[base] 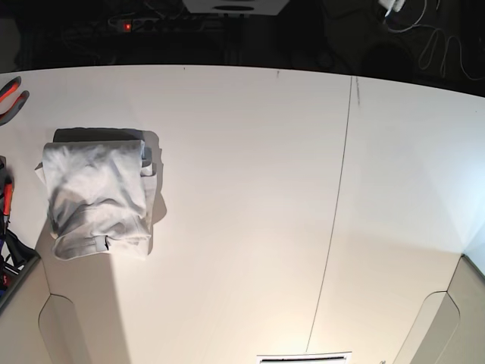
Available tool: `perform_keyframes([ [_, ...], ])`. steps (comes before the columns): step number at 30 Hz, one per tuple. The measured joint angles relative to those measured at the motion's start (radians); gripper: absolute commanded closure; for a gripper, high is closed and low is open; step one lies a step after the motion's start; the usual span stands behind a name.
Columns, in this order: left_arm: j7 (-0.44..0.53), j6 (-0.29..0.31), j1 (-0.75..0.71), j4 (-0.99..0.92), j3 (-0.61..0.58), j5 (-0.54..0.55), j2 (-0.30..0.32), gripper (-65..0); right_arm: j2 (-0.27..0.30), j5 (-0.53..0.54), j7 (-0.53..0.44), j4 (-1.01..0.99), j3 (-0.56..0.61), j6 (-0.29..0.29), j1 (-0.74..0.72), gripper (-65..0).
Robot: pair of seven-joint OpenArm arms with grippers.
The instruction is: Layout the t-shirt on the table in an organized manner, then fold the t-shirt properly
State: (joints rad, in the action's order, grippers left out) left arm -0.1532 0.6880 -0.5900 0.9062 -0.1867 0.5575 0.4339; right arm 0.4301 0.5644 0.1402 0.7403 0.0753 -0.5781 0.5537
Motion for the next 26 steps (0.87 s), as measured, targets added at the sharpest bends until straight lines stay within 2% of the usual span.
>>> perform_keyframes([
  [1, 0.042, -0.033, 0.057, -0.032, -0.048, -0.053, -0.034, 0.0, -0.019, -0.007, -0.014, -0.084, 0.042, 0.005, -0.064, 0.0],
  [2, 0.068, -0.105, 0.106, -0.069, -0.093, -0.1, -0.071, 0.0, -0.04, -0.017, -0.008, -0.154, 0.078, 0.012, -0.126, 0.0],
  [4, 0.1, -0.292, 0.193, -0.166, -0.164, -0.183, -0.145, 0.0, -0.091, -0.044, -0.01, -0.263, 0.128, 0.055, -0.232, 0.0],
  [6, 0.101, -0.397, 0.256, -0.259, -0.22, -0.221, -0.196, 0.0, -0.141, -0.075, -0.014, -0.319, 0.156, 0.095, -0.314, 0.0],
  [7, 0.1, -0.431, 0.281, -0.303, -0.24, -0.23, -0.219, 0.0, -0.166, -0.113, -0.014, -0.33, 0.162, 0.121, -0.346, 0.0],
  [11, 0.102, -0.436, 0.357, -0.406, -0.272, -0.249, -0.261, 0.0, -0.25, -0.229, -0.013, -0.332, 0.169, 0.212, -0.431, 0.0],
  [15, 0.102, -0.438, 0.388, -0.417, -0.261, -0.251, -0.254, 0.0, -0.281, -0.256, -0.009, -0.333, 0.169, 0.299, -0.463, 0.0],
  [26, 0.129, -0.44, 0.392, -0.417, -0.101, -0.25, -0.259, 0.0, -0.283, -0.213, -0.009, -0.304, 0.169, 0.299, -0.48, 0.0],
])
